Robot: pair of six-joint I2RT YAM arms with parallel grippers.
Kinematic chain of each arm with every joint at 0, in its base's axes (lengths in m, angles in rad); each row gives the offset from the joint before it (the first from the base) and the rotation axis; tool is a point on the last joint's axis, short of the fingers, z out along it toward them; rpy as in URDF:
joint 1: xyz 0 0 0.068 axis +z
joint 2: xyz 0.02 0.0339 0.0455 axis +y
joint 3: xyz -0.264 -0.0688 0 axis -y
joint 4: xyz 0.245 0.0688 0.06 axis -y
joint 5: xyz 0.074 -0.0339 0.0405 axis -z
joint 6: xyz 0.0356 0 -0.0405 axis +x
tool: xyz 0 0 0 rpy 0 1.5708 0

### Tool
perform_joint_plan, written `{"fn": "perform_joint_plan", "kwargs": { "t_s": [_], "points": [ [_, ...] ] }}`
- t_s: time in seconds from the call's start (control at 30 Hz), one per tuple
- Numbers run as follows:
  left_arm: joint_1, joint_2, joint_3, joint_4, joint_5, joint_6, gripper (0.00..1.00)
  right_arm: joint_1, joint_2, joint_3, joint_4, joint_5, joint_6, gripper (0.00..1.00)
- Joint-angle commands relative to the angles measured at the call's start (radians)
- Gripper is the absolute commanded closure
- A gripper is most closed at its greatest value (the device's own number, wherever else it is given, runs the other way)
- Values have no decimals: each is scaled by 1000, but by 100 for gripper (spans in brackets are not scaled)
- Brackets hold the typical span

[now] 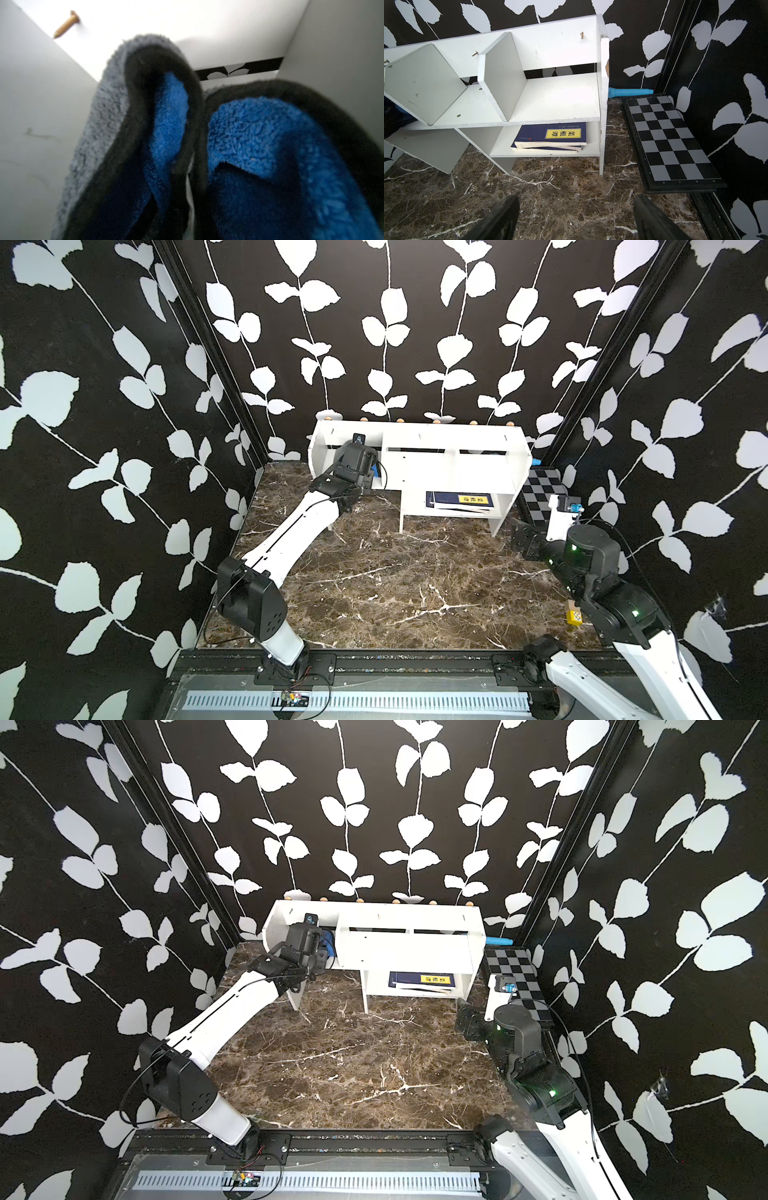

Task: Wipe the bookshelf clean with a cloth
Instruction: Wipe the dust from the shelf.

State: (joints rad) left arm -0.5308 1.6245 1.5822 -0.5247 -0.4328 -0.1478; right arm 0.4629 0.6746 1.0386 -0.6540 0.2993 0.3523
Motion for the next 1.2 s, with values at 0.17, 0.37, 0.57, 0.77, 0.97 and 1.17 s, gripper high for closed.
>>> {"fn": "perform_joint_plan", "kwargs": {
  "t_s": [0.17, 0.37, 0.57, 0.77, 0.97, 1.17],
  "points": [
    [10, 52, 112, 11, 52, 4, 100, 6, 1, -4, 31, 5, 2, 12],
    [104, 66, 187, 17, 35, -41, 100, 6, -14, -8, 27, 11, -2, 12],
    [150, 32, 181, 23, -69, -36, 100, 5, -14, -15, 32, 8, -3, 12],
    [154, -14, 102, -1, -183, -33, 100, 5, -5, -19, 44, -1, -1, 12],
    [153, -26, 29, -44, -155, -76, 100, 6, 0, -15, 44, -2, -3, 12],
    [107, 2, -5, -78, -72, -96, 100, 5, 10, -14, 51, -3, -2, 12]
  ]
}}
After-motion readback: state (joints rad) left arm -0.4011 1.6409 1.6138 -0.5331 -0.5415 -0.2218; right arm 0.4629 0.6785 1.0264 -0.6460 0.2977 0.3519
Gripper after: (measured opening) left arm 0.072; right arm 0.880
